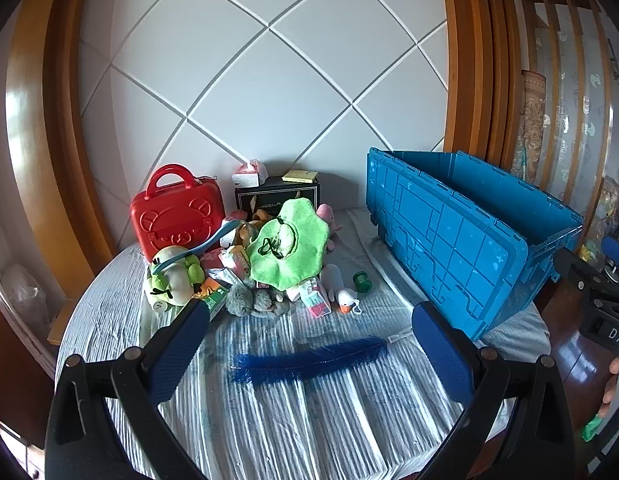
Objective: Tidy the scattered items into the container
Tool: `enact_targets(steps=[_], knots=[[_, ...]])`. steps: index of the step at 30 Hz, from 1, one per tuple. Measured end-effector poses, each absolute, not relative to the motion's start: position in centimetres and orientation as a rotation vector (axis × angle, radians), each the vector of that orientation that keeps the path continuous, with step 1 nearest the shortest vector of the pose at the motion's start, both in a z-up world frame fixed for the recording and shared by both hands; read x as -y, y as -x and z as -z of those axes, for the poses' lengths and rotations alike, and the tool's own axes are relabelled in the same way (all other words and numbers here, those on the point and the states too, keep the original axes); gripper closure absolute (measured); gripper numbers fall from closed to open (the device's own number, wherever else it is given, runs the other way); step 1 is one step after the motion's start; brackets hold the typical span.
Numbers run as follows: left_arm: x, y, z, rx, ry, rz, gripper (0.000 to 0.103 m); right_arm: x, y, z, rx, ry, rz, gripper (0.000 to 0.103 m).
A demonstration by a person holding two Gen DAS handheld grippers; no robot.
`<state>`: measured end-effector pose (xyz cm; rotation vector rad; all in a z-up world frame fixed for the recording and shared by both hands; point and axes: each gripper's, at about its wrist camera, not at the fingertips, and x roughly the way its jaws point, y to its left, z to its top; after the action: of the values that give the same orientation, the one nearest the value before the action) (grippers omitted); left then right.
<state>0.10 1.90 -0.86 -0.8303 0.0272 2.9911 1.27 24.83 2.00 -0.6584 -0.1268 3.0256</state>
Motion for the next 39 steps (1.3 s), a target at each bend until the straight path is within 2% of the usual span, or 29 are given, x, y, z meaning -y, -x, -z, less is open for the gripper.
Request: enact_targets(steps=[31, 39], knots=[[0.4, 0.1, 3.2, 0.023, 0.846, -2.868, 0.0, -22.6, -2.1, -0.6, 0.142, 0.732, -2.953, 0.0], [2.7, 5.9, 9.2, 0.139, 1.156, -2.897, 0.0, -20.8, 2.8, 2.9, 0.206, 0.94, -2.961, 0.0]])
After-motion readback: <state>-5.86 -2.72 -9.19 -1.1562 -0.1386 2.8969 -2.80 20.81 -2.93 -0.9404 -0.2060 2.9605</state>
